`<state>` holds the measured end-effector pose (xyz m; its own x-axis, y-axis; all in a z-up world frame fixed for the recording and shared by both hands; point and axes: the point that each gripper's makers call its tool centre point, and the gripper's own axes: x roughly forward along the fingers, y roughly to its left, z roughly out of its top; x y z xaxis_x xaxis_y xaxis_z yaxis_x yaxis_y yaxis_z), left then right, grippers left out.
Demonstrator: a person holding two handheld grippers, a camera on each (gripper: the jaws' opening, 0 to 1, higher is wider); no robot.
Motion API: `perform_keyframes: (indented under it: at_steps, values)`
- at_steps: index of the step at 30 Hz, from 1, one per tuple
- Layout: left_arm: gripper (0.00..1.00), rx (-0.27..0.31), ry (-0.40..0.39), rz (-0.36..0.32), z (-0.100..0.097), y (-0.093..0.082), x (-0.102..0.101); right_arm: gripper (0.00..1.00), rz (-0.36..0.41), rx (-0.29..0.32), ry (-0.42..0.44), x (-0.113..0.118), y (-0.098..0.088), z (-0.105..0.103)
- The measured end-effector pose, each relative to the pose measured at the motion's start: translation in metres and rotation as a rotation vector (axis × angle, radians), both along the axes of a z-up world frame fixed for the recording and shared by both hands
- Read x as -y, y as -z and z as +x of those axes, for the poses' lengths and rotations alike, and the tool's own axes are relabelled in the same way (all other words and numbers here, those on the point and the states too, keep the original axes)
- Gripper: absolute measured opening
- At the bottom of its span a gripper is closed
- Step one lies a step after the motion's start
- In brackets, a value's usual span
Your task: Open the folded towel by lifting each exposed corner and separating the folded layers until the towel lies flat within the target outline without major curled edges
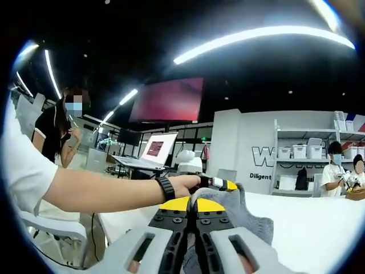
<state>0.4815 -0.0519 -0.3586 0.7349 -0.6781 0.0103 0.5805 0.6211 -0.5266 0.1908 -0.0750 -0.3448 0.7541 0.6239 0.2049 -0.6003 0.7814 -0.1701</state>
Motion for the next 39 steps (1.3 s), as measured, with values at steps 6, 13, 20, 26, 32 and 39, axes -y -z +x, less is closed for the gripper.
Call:
perform_keyframes:
  at_steps: [6, 13, 20, 26, 32, 39]
  values:
    - [0.00, 0.011, 0.012, -0.005, -0.002, -0.007, 0.006, 0.00, -0.006, 0.011, 0.012, 0.003, -0.005, 0.000]
    - [0.00, 0.024, 0.016, 0.001, -0.005, -0.014, 0.010, 0.00, -0.010, 0.021, 0.022, 0.006, -0.010, -0.001]
    - [0.00, 0.041, 0.025, 0.002, -0.006, -0.022, 0.016, 0.00, -0.016, 0.037, 0.036, 0.011, -0.016, -0.002]
    - [0.00, 0.040, 0.033, -0.013, -0.007, -0.025, 0.026, 0.00, -0.003, 0.047, 0.061, 0.021, -0.020, -0.002]
    - [0.00, 0.046, 0.041, -0.021, -0.008, -0.030, 0.033, 0.00, 0.001, 0.043, 0.076, 0.029, -0.024, -0.003]
    - [0.00, 0.040, 0.060, -0.039, -0.010, -0.032, 0.041, 0.00, -0.001, 0.053, 0.099, 0.036, -0.028, -0.004]
